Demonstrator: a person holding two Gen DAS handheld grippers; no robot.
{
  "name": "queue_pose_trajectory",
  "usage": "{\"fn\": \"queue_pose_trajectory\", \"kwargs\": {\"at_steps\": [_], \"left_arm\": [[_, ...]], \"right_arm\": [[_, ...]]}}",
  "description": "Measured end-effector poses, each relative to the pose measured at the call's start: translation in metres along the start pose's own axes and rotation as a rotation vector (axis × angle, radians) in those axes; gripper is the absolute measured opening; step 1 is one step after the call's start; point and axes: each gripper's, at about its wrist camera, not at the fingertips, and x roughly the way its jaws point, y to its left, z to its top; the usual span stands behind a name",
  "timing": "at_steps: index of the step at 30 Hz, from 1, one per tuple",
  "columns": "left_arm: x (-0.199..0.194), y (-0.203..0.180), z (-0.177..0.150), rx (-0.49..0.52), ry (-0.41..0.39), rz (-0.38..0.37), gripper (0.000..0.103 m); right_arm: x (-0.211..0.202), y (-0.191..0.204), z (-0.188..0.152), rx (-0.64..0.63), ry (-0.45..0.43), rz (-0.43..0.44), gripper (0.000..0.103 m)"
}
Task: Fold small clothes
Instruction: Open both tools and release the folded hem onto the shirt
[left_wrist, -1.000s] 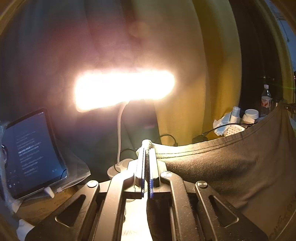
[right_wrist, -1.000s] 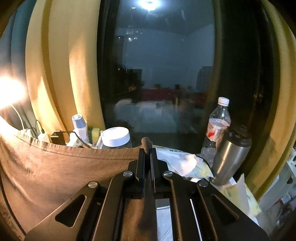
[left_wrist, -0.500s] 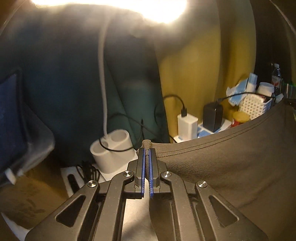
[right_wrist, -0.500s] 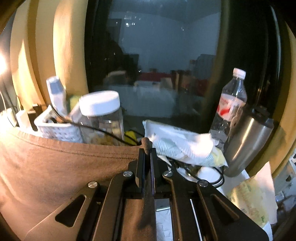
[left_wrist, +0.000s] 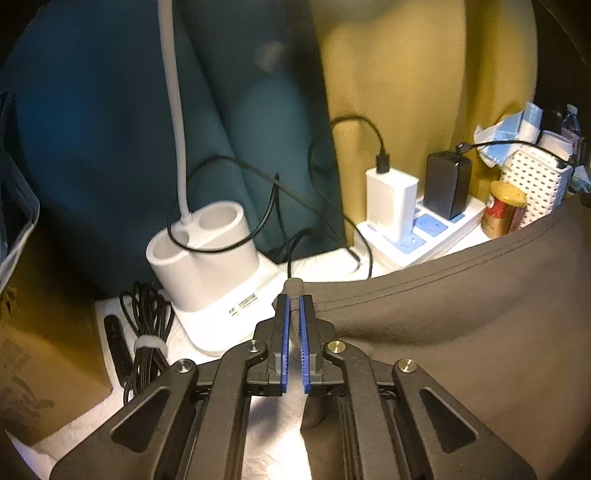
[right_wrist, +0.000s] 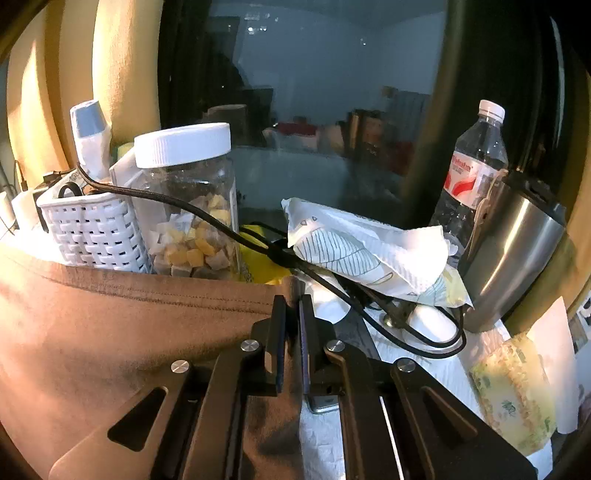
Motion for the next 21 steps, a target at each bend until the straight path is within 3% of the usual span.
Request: {"fn": "queue_pose_trajectory", "kwargs": {"at_steps": [4,6,7,8,9,21], "left_arm": [[-0.003,0.008,-0.004,-0.018,0.011,0.026,0.007],[-0.008,0.014,-0.006,-0.036,0.014,0.035,0.029],[-0.013,0.017,-0.007,-0.05,0.007,0.028,0.052],[-0.018,0.019,-0.008,-0.061,-0.001,0.021,0.057],[-0.025,0.022,-0.009,-0.071,-0.006,0.014,0.057],[-0.079,0.024,-0.041,-0.129,0.006,-0.079,0.057]], "right_arm": [[0.003,0.0,-0.001,-0.01,0.023,-0.004,0.006],[0.005,0.0,-0.001,-0.008,0.036,-0.002,0.013],[0.004,-0.001,0.0,-0.007,0.038,-0.007,0.022],[0.003,-0.001,0.0,-0.007,0.036,-0.008,0.026],[0.0,-0.001,0.001,-0.005,0.034,-0.005,0.033],[-0.052,-0.005,-0.008,0.021,0.01,0.001,0.033]]}}
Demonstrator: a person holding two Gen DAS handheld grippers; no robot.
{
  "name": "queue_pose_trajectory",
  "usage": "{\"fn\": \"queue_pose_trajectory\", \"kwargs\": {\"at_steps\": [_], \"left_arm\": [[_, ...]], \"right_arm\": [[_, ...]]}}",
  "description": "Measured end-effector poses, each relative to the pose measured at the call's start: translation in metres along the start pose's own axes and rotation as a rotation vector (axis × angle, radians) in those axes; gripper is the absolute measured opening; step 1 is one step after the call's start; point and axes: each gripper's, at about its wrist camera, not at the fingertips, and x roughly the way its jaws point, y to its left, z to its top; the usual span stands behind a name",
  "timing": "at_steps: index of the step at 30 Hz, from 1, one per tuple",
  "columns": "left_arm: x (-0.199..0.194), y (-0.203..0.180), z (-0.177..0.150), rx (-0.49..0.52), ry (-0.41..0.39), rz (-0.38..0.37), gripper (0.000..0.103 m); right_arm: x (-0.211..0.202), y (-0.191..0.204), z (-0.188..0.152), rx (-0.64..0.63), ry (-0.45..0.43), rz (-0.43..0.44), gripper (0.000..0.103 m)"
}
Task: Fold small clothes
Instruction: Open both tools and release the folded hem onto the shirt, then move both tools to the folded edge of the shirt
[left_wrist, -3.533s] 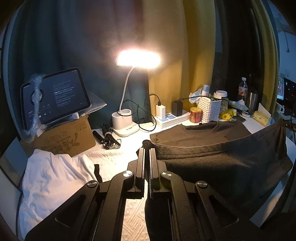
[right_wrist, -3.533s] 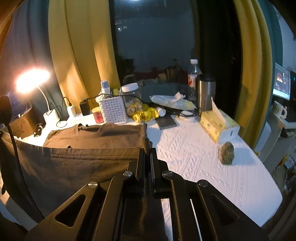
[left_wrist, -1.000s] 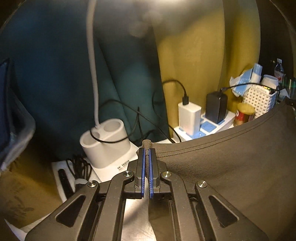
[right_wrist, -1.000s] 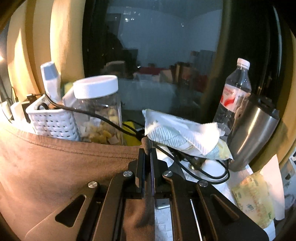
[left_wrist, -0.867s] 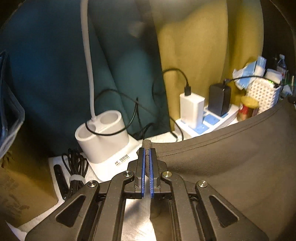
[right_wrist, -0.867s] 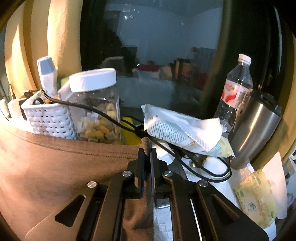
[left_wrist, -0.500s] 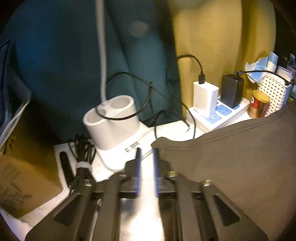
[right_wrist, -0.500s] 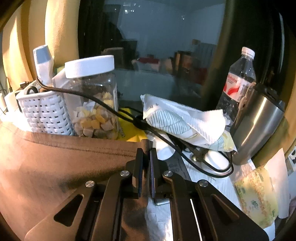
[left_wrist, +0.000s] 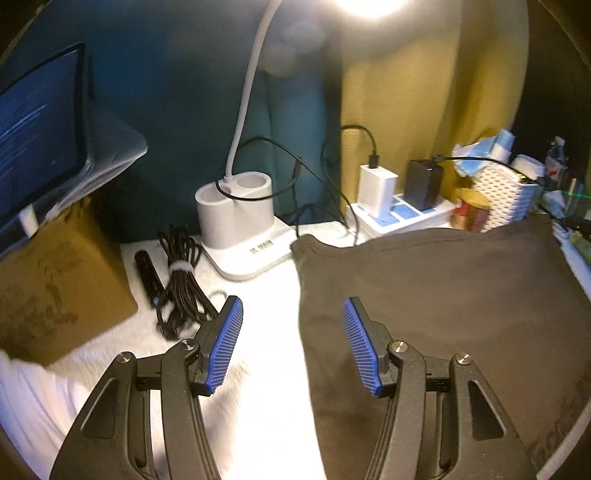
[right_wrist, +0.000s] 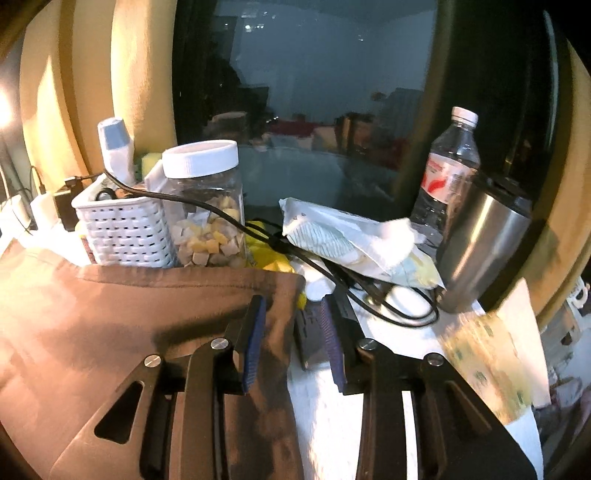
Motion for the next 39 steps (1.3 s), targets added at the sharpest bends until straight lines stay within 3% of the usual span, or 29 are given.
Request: {"fn": "queue_pose_trajectory", "kwargs": {"at_steps": [18,32,36,39], "left_arm": [[-0.059,-0.004,-0.066,-0.083,0.047,-0.067,0.057],[-0.098,-0.012,-0.115,-0.087,0.089,-0.083,0.057],[-0.107,-0.012,-0.125,-0.085,0.1,-0.085,0.057],[-0.115,-0.012,-0.132,-0.074,0.099,-0.084,0.057]], "right_arm": [[-0.088,-0.029,-0.09,0.086,0.087,-0.005,0.033],[-0.13,-0.028,-0.168,0.178,0.221,0.035,0.034],[-0.139,-0.026,-0.18,0.209,0.221,0.057,0.048],[-0.144,-0.025,-0.183,0.231,0.222,0.075,0.048]]}}
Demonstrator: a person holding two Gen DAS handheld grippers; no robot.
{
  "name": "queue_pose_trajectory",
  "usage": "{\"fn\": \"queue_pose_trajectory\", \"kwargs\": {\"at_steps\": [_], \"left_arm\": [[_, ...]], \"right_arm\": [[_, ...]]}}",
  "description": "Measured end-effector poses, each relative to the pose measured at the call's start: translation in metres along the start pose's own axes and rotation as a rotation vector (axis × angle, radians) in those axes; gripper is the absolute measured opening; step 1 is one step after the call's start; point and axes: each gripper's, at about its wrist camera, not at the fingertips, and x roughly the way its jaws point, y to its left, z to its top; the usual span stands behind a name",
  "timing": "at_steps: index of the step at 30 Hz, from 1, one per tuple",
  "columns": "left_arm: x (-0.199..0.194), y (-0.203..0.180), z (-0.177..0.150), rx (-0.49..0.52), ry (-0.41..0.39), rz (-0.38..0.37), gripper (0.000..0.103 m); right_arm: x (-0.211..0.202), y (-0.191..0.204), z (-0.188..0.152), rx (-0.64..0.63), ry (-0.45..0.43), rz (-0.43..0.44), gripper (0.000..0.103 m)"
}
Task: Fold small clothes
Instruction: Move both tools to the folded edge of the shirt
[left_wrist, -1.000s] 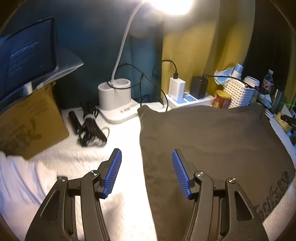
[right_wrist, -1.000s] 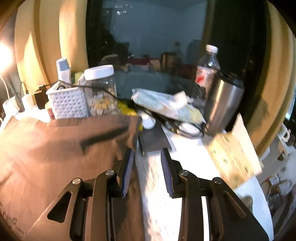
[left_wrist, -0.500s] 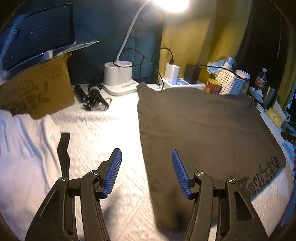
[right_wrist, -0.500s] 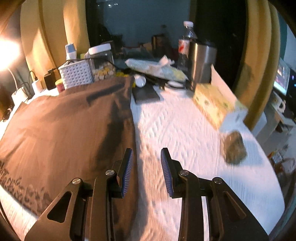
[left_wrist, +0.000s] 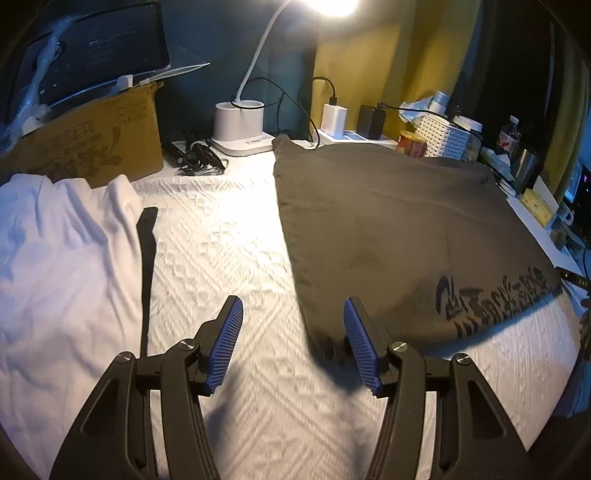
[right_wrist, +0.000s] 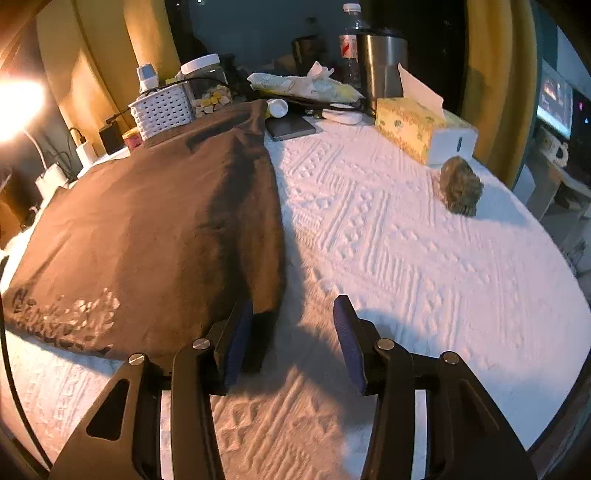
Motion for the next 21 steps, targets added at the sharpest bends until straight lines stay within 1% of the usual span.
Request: {"fn": "queue_pose_trajectory", "kwargs": {"at_steps": [2,5,8,11,14,15,16,17,18,19,20,21], "left_arm": [[-0.005,-0.001,-0.005,0.011,-0.001,0.004,0.057],[-0.009,-0.001,-0.014,0.037,0.006,0.01,0.057],[-0.01,-0.005,-0.022,0.063,0.023,-0.011,0.056],[-0.006,-0.015,-0.025,0.117,0.023,-0.013,0.056],[0.01,-0.02,-0.021,0.145,0.077,-0.011,0.055],[0.015,-0.02,-0.019,0.148,0.097,-0.012,0.053],[0.019,-0.02,-0.018,0.15,0.11,-0.011,0.046],[0.021,-0.02,-0.017,0.152,0.114,-0.009,0.043],[0.023,-0.021,-0.014,0.157,0.109,-0.013,0.038],[0.023,-0.022,-0.013,0.164,0.11,-0.022,0.02],[0.023,-0.024,-0.011,0.176,0.109,-0.028,0.005],[0.022,-0.027,-0.01,0.196,0.101,-0.001,0.0]], "right_arm": [[-0.001,0.004,-0.003,-0.003,0.002,0.028,0.048],[-0.002,0.012,-0.005,-0.015,-0.001,0.046,0.048],[-0.002,0.017,-0.006,-0.02,-0.005,0.04,0.048],[-0.002,0.018,-0.008,-0.021,-0.01,0.045,0.048],[-0.002,0.021,-0.009,-0.036,-0.01,0.041,0.048],[-0.003,0.022,-0.009,-0.042,-0.01,0.038,0.042],[-0.003,0.023,-0.01,-0.046,-0.013,0.046,0.029],[-0.003,0.024,-0.011,-0.046,-0.011,0.066,0.024],[-0.003,0.025,-0.011,-0.053,-0.01,0.079,0.018],[-0.003,0.026,-0.011,-0.058,-0.007,0.088,0.01],[-0.002,0.027,-0.01,-0.058,-0.003,0.1,0.01],[-0.002,0.027,-0.009,-0.059,-0.002,0.099,0.009]]}}
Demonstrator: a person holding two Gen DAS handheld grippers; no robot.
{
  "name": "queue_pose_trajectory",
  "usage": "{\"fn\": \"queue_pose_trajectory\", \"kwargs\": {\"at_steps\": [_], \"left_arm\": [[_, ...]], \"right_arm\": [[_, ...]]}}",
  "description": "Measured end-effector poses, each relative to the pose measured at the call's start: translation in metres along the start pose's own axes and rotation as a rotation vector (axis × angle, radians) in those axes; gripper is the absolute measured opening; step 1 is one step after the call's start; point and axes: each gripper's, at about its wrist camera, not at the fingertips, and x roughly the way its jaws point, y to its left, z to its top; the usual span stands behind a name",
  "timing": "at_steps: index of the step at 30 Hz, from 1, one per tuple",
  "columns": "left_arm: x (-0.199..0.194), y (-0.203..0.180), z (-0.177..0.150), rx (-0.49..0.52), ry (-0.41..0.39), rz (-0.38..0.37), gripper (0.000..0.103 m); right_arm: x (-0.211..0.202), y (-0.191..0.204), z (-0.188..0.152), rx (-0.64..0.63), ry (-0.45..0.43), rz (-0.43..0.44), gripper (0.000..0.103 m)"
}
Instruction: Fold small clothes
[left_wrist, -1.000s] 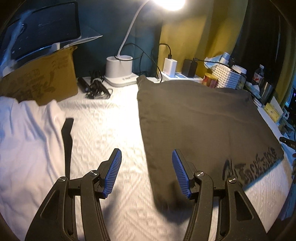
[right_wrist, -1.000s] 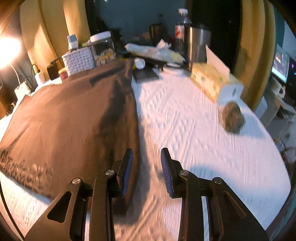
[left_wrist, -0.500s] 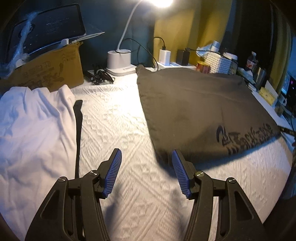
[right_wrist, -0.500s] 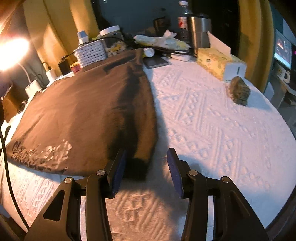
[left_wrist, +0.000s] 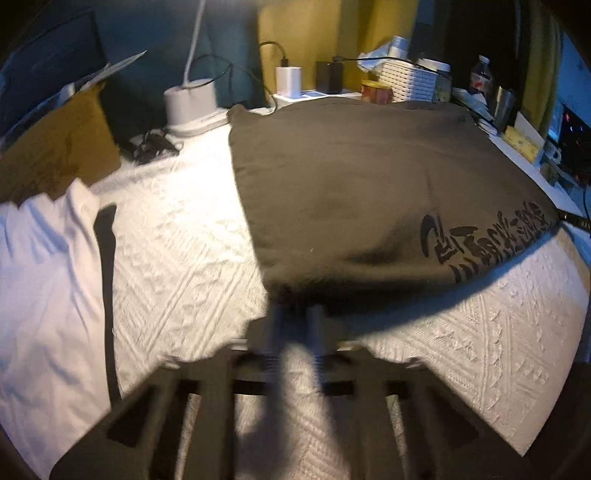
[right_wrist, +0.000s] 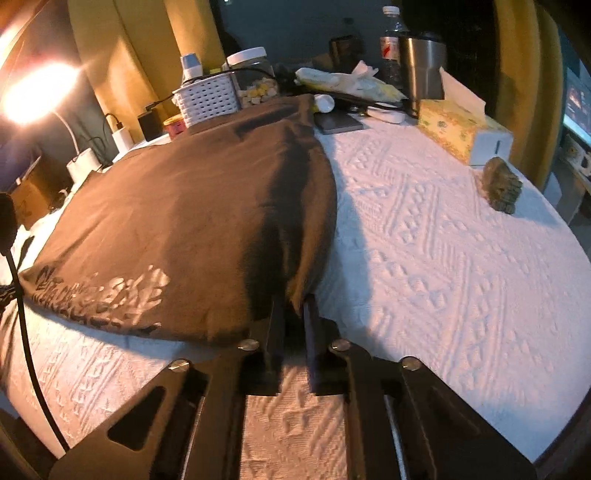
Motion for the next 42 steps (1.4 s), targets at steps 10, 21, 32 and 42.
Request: {"fn": "queue_pose_trajectory", "kwargs": {"at_steps": [10,21,32,42], "left_arm": [[-0.03,0.003,0.002,0.004,-0.026,0.054,0.0],[-0.028,0.039,0.002,-0.25,-0.047,0.004,0.071],[0.014,0.014,0.007,-0.232,0.012,-0.061,0.082],[0.002,-0.006,0.0,-0.145,0.008,-0.089,0.007]], "right_arm": [[-0.021,0.002,0.019,-0.098,-0.04,-0.08,0.008],[-0.005,-0.011,0.005,-0.016,0.001,-0.056,0.008],[-0.003,-0.025,0.006,0.133,-0.008,0.007,0.055],[-0.002,-0.003,0.007,0.039,-0.011,-0.033,0.009]]}}
